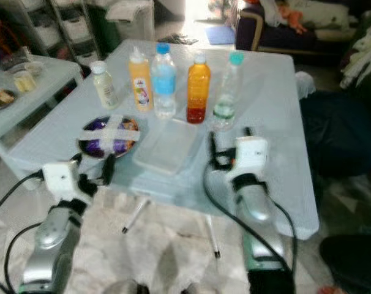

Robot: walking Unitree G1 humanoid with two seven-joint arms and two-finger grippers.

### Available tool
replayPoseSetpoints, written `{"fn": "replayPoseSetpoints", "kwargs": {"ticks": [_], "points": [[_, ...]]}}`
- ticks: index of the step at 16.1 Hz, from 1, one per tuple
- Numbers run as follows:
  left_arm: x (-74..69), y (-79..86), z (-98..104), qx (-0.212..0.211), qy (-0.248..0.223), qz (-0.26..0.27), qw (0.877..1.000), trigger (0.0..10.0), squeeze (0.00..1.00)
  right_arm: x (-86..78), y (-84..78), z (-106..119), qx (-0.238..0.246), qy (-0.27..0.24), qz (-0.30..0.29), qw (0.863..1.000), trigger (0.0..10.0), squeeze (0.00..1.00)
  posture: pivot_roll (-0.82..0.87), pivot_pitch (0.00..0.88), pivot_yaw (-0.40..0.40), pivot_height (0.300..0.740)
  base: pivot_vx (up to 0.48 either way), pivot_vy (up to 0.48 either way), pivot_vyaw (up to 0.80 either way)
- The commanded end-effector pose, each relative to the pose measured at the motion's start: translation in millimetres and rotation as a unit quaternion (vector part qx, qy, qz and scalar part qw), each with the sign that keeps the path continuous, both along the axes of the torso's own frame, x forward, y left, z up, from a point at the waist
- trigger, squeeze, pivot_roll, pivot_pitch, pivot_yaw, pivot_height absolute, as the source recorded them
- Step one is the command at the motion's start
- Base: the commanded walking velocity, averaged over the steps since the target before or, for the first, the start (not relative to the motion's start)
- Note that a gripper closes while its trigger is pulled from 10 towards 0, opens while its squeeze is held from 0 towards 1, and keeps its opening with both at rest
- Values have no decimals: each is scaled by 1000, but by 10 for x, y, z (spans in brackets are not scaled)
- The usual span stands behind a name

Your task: Restocking fridge

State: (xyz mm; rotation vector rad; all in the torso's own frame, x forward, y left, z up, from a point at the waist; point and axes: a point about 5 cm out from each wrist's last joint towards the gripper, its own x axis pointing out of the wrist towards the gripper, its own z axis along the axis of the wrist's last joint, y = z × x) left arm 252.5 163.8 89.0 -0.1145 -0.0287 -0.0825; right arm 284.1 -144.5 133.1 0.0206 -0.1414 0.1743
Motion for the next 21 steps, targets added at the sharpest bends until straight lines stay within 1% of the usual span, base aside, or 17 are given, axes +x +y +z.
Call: {"fn": "replayPoseSetpoints", "kwargs": {"ticks": [1, 2, 3, 6, 7, 8, 9, 11, 12, 13, 14, 15, 18, 20, 21], "points": [[8, -4, 9, -1, -2, 1, 1000, 10000, 0, 17, -55, 35, 14, -1, -1, 1000, 10000, 0, -80, 14, 31, 740, 0, 0, 0], [11, 7, 7, -5, 0, 7, 1000, 10000, 0, 42, -32, 54, 39, 4, 8, 999, 10000, 0, -79, 16, 32, 740, 0, 0, 0], [14, 13, 8, -6, 1, 9, 1000, 10000, 0, 50, -12, 76, 43, 0, 18, 999, 10000, 0, -79, 16, 32, 740, 0, 0, 0], [19, 61, -32, -6, 18, 26, 999, 10000, 0, 40, 7, 68, 35, 6, 22, 999, 10000, 0, -77, 20, 29, 740, 0, 0, 0], [15, 67, -33, -7, 18, 26, 999, 10000, 0, 39, 30, 74, 20, 4, 28, 999, 10000, 0, -77, 21, 30, 740, 0, 0, 0], [13, 61, -35, -4, 18, 23, 1000, 10000, 0, 55, 37, 75, 6, -1, 15, 1000, 10000, 0, -77, 22, 31, 740, 0, 0, 0], [13, 59, -34, -1, 17, 21, 1000, 10000, 0, 61, 48, 72, 27, 4, 17, 999, 10000, 0, -77, 22, 32, 740, 0, 0, 0], [17, 55, -31, 1, 17, 20, 1000, 10000, 0, 73, 40, 71, 29, 7, 13, 999, 10000, 0, -77, 23, 34, 740, 0, 0, 0], [22, 47, -25, 3, 16, 19, 1000, 10000, 0, 94, 91, 0, 62, 39, 33, 997, 10000, 0, -75, 28, 40, 740, 0, 0, 0], [25, 45, -24, 4, 17, 17, 1000, 10000, 0, 96, 169, -50, 86, 58, 62, 993, 10000, 0, -75, 28, 44, 740, 0, 0, 0], [27, 46, -25, 5, 17, 16, 1000, 10000, 0, 87, 260, -77, 98, 70, 93, 988, 10000, 0, -75, 28, 44, 740, 0, 0, 0], [30, 44, -25, 6, 18, 15, 1000, 10000, 0, 80, 317, -91, 111, 80, 109, 985, 10000, 0, -75, 28, 47, 740, 0, 0, 0], [39, 39, -24, 7, 17, 13, 1000, 10000, 0, 69, 327, -217, 167, 125, 107, 972, 10000, 0, -74, 30, 47, 740, 0, 0, 0], [38, 33, -27, 8, 17, 12, 1000, 10000, 0, 84, 291, -281, 173, 138, 99, 970, 10000, 0, -72, 32, 47, 740, 0, 0, 0], [36, 31, -29, 8, 17, 11, 1000, 10000, 0, 92, 277, -286, 163, 136, 98, 972, 10000, 0, -68, 33, 49, 740, 0, 0, 0]]}}
